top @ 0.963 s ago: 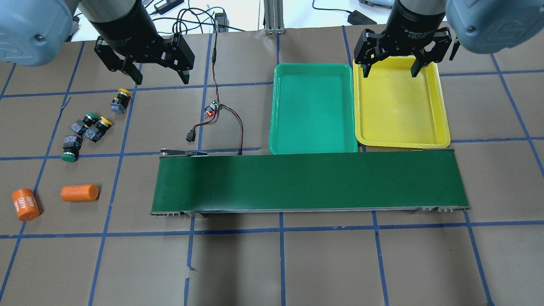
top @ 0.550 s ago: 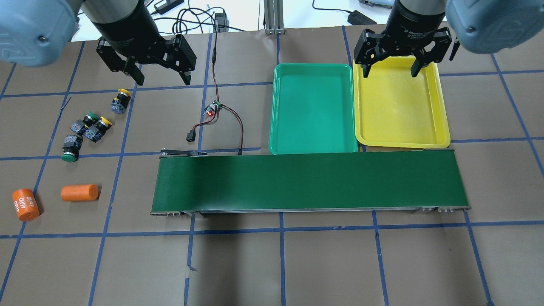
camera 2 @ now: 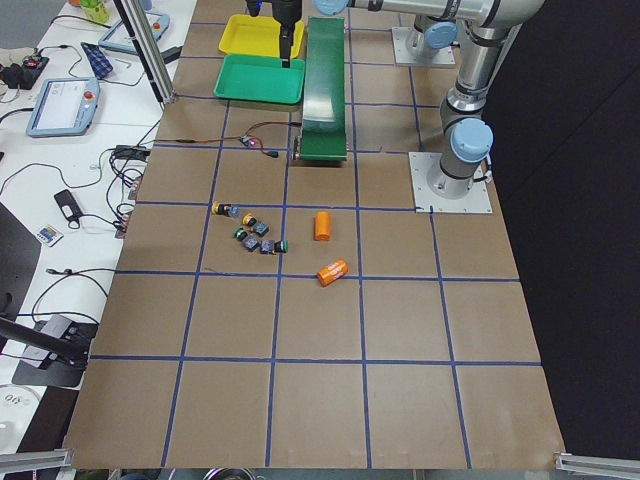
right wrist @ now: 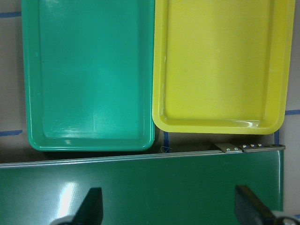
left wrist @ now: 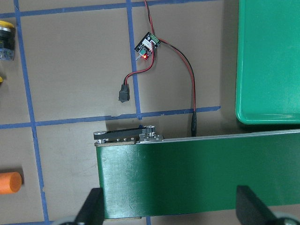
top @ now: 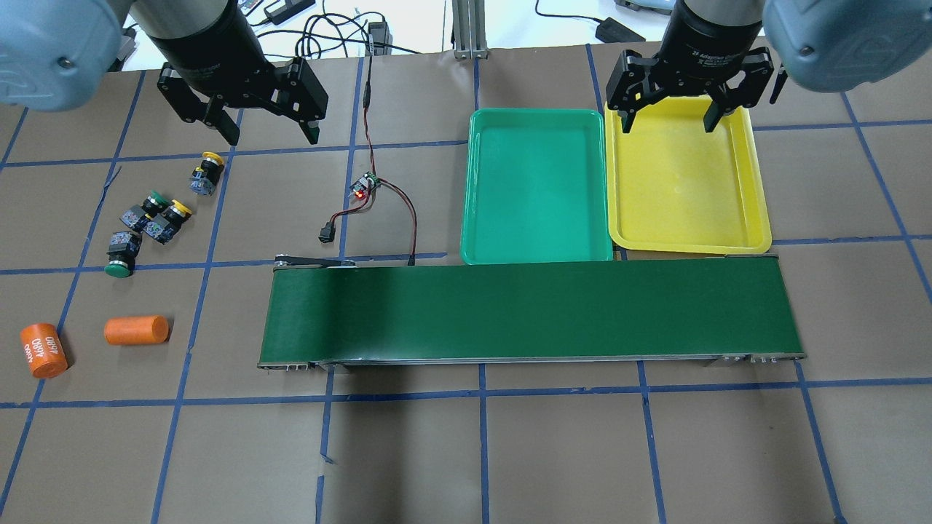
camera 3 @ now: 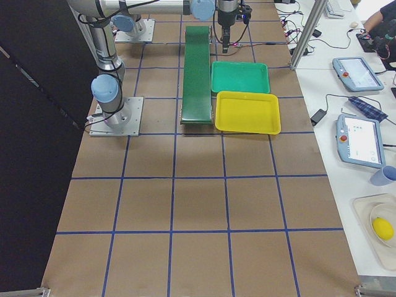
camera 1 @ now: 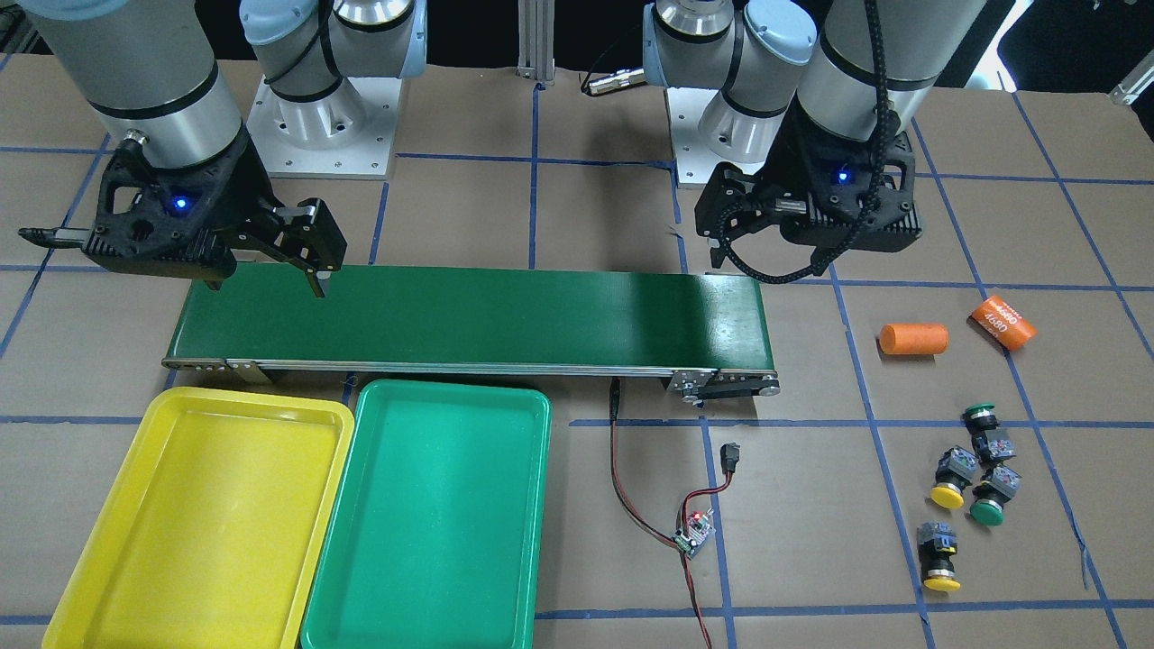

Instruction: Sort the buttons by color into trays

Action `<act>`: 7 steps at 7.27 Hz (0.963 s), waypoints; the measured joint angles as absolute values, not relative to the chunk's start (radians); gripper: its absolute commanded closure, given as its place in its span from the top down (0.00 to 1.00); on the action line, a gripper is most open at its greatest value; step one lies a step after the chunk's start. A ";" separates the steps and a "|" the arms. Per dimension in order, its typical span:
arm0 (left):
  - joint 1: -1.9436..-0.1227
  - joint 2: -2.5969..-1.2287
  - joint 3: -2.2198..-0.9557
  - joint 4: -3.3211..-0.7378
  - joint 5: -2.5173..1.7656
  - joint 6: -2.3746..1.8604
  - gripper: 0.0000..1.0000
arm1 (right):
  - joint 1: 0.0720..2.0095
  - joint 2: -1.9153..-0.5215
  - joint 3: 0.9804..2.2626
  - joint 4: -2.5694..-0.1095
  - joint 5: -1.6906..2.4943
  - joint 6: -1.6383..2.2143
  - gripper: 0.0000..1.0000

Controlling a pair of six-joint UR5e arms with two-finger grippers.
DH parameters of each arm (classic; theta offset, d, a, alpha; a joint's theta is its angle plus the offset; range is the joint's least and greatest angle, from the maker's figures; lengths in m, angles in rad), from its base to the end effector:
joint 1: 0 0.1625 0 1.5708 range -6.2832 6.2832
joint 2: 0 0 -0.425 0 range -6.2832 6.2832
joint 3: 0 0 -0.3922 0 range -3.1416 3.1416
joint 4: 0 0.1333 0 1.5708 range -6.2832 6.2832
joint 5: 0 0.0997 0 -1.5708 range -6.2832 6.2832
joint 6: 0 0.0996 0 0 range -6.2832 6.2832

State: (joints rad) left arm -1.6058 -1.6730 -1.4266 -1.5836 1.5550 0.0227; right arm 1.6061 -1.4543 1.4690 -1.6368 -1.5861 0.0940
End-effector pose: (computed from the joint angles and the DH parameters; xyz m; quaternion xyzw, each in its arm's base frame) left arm -0.1536 -0.5327 0.5051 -0.0290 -0.9994 0.0145 0.0080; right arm 0.1510 -0.5412 0.4845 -0.0295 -0.9992 0.0261 0.0060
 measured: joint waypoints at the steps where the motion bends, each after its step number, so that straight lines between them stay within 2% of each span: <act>1: -1.573 -1.678 -1.433 -1.589 1.561 0.047 1.00 | 1.606 -1.454 1.469 -1.637 -1.586 0.094 1.00; 7: -1.100 -1.805 -1.594 -1.494 1.558 0.527 1.00 | 1.606 -1.454 1.469 -1.637 -1.586 0.094 1.00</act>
State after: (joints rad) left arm -1.1004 -1.8045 -1.5939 -1.4945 1.5583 0.5270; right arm 1.6061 -1.4542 1.4695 -1.6369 -1.5865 0.0937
